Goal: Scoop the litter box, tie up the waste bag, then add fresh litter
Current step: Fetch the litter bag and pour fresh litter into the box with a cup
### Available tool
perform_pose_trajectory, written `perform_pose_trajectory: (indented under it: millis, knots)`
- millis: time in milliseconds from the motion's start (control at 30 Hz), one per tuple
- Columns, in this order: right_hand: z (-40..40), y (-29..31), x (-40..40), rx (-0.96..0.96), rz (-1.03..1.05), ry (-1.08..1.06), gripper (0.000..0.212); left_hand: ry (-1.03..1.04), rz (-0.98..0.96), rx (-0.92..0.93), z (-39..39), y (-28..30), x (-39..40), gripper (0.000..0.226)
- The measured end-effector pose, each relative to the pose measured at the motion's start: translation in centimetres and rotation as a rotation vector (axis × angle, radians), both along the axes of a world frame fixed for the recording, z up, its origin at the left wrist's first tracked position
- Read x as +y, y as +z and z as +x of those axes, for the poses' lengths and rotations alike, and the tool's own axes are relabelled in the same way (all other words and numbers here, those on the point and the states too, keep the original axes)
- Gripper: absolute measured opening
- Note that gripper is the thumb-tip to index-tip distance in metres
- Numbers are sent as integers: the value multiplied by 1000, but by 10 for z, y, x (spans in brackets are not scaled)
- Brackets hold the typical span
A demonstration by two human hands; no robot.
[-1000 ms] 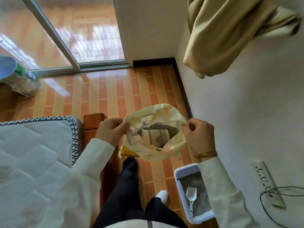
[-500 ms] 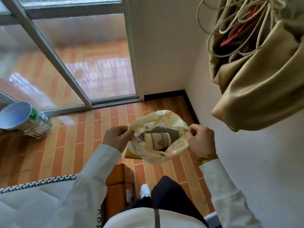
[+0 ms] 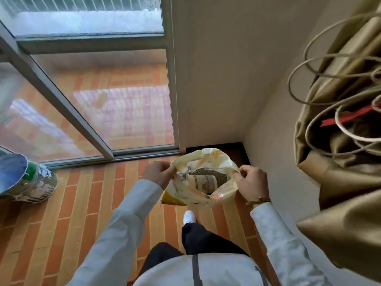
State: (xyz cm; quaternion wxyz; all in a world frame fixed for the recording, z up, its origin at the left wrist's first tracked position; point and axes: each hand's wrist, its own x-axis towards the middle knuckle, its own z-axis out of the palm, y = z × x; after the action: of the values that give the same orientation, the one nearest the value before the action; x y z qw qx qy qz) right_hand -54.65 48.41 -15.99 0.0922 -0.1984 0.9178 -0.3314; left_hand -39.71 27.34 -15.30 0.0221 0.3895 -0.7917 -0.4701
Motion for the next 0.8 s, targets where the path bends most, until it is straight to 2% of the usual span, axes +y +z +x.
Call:
perform_pose_trajectory:
  millis: [300, 400, 600, 800]
  knots:
    - [-135, -15, -93, -27, 37, -115, 25, -114, 6, -84, -153, -12, -105, 27]
    - [-154, -20, -104, -39, 54, -135, 27, -169, -22, -78, -183, -21, -120, 26]
    - [-227, -70, -146, -67, 115, -358, 28, -398, -25, -169, -298, -68, -180, 27]
    - [-280, -148, -158, -193, 187, -546, 22, -584, -43, -292, -393, -146, -200, 23]
